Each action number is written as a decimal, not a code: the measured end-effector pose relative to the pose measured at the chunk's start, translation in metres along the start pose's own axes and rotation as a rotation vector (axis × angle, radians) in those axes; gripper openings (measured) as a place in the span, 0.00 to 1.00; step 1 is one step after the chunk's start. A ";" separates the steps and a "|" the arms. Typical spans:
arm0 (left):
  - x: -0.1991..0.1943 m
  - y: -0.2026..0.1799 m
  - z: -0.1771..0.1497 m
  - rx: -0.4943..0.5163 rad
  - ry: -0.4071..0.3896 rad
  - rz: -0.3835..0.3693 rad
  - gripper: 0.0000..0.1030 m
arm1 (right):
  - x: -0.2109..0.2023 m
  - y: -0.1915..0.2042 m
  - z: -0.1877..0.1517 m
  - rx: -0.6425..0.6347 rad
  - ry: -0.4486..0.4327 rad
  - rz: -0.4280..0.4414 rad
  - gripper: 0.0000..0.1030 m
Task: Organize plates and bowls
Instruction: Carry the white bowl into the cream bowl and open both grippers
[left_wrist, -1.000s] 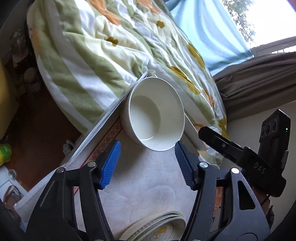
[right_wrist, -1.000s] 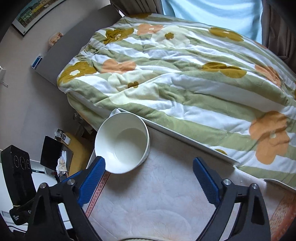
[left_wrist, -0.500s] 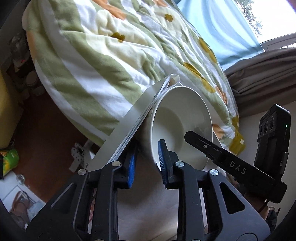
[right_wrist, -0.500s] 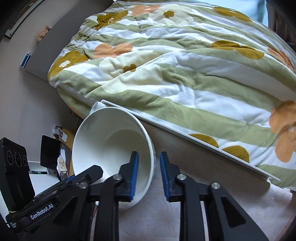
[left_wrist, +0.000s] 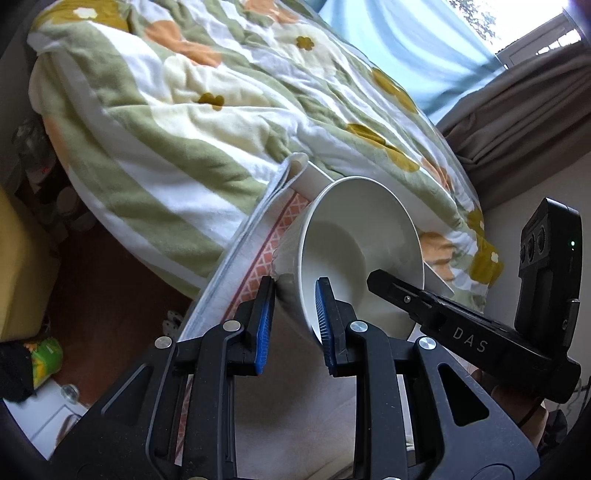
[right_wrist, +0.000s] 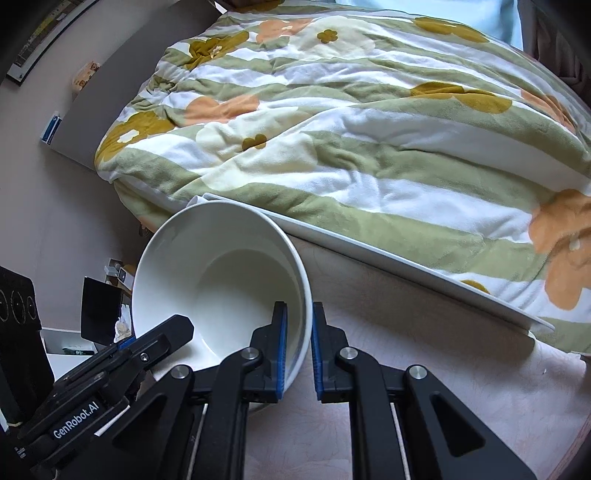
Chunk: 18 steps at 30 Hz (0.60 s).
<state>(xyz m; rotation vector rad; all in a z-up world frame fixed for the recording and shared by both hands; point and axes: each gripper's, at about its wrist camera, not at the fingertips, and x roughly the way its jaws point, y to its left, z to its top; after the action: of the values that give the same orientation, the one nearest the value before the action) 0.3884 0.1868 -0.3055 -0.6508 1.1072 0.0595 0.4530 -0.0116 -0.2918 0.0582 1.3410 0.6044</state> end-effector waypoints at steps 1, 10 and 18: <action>-0.004 -0.005 -0.003 0.014 -0.004 -0.003 0.19 | -0.007 -0.002 -0.003 0.008 -0.013 0.001 0.11; -0.038 -0.078 -0.046 0.158 -0.017 -0.061 0.19 | -0.085 -0.033 -0.056 0.121 -0.129 -0.033 0.11; -0.057 -0.170 -0.127 0.317 0.026 -0.135 0.19 | -0.169 -0.088 -0.135 0.227 -0.228 -0.095 0.11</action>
<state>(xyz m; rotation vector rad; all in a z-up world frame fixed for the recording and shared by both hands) 0.3199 -0.0021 -0.2155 -0.4404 1.0661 -0.2369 0.3449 -0.2008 -0.2082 0.2399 1.1783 0.3520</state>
